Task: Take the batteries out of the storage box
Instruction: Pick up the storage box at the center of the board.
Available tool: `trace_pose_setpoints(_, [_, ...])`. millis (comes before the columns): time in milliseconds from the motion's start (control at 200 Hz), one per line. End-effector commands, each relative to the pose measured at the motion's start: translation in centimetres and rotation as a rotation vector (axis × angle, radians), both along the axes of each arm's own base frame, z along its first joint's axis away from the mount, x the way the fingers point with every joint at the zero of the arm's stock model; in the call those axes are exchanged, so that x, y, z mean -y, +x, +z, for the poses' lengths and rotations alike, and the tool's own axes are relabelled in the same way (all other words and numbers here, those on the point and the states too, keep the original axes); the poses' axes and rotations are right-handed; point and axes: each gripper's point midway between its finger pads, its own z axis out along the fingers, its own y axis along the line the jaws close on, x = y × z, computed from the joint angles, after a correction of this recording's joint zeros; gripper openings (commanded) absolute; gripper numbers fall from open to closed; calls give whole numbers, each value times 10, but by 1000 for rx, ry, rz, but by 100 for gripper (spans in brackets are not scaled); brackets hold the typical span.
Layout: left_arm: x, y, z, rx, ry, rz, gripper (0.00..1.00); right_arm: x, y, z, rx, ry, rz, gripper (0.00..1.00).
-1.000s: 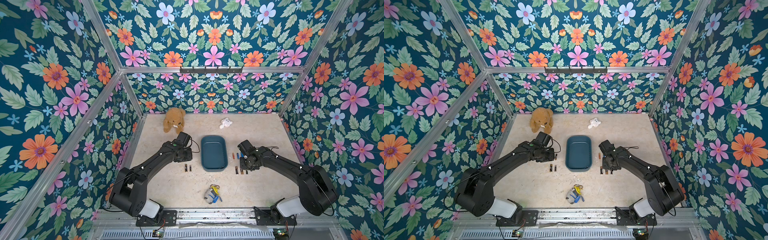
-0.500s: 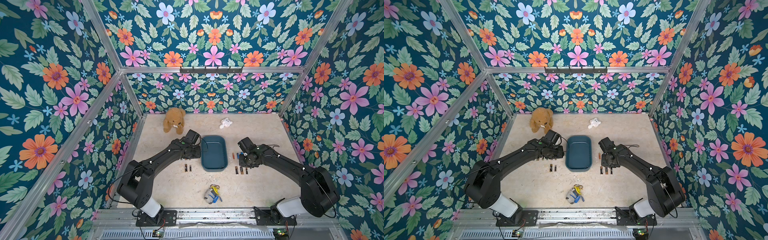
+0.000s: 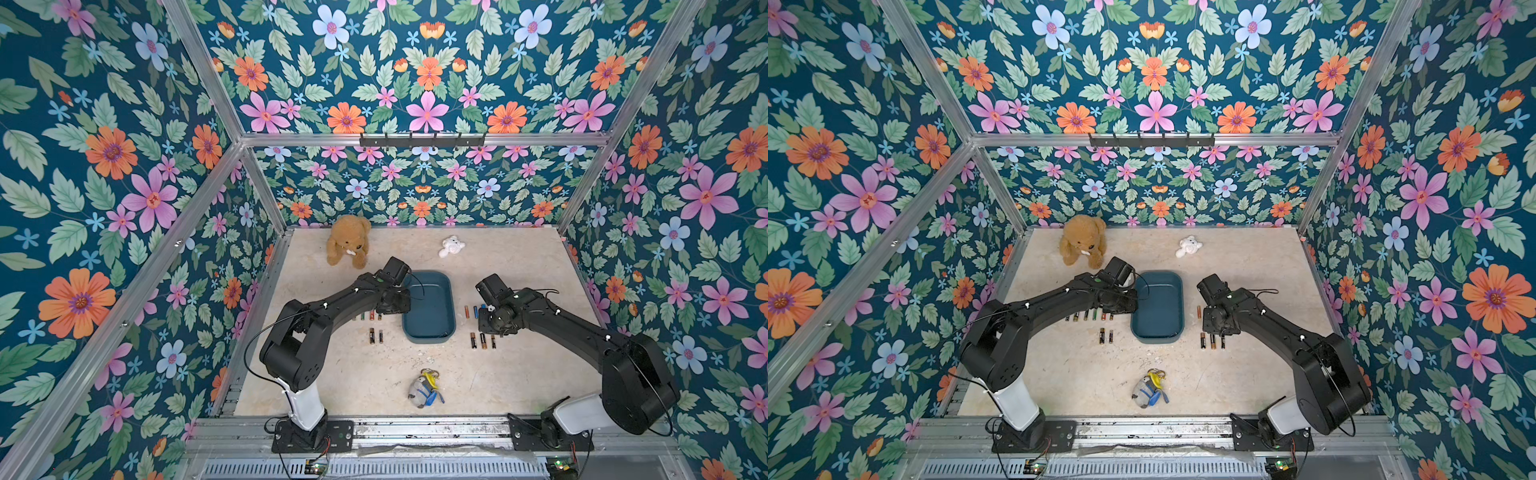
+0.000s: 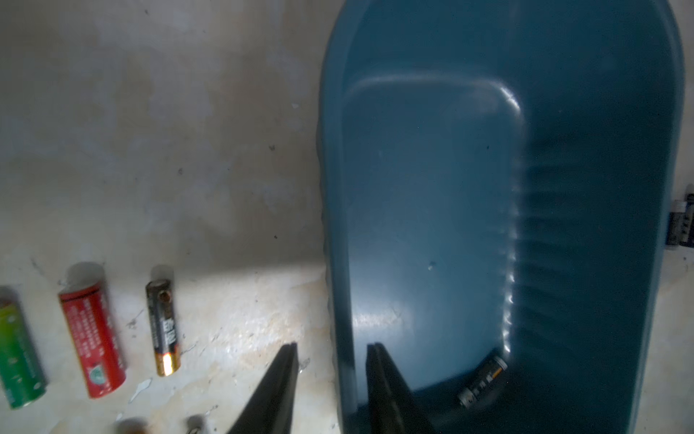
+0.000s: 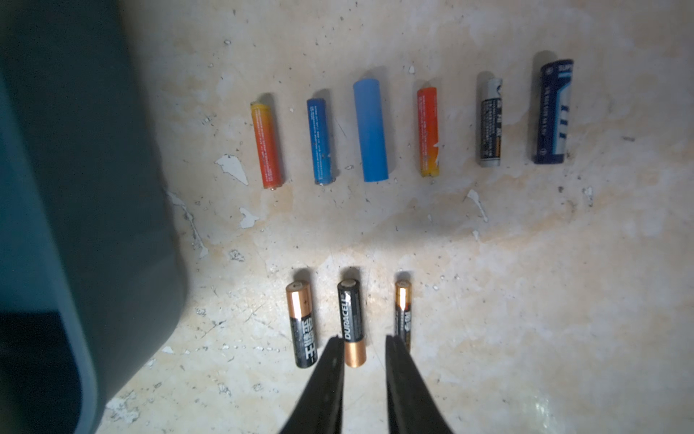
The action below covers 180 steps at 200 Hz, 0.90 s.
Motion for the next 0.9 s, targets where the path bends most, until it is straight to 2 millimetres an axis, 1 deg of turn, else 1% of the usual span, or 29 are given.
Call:
trace_pose_setpoints(0, [3, 3, 0, -3, 6, -4, 29, 1, -2, 1, -4, -6, 5, 26])
trace_pose_setpoints(35, [3, 3, -1, -2, 11, -1, 25, 1, -3, 1, -4, -4, 4, 26])
trace_pose_setpoints(155, [1, 3, -4, -9, 20, 7, 17, 2, -4, 0, -4, -4, 6, 26])
trace_pose_setpoints(210, [1, 3, -4, -14, 20, 11, 16, 3, -5, 1, -2, -5, 8, 26])
trace_pose_setpoints(265, [2, 3, -3, -18, 17, 12, 13, 3, -5, 1, 0, -5, 10, 26])
trace_pose_setpoints(410, [2, 4, 2, -16, 20, 14, 8, 2, -4, 2, 4, -2, 10, 26])
trace_pose_setpoints(580, [1, 2, 8, -30, 27, 22, 3, 1, -1, 9, 24, 7, 7, 26])
trace_pose_setpoints(685, [0, -3, 8, -93, -5, 45, 0, -1, 5, 20, 49, 17, 3, 26])
trace_pose_setpoints(740, [2, -7, 13, -132, -50, 59, 0, -2, 8, 28, 61, 22, -4, 26])
trace_pose_setpoints(760, [5, -9, 15, -152, -85, 58, 0, -2, 10, 31, 68, 26, -6, 26])
trace_pose_setpoints(840, [16, -11, 32, -191, -194, 54, 0, -3, 14, 40, 90, 40, -14, 26])
trace_pose_setpoints(895, [18, -12, 40, -226, -233, 47, 0, -4, 17, 45, 102, 49, -18, 26])
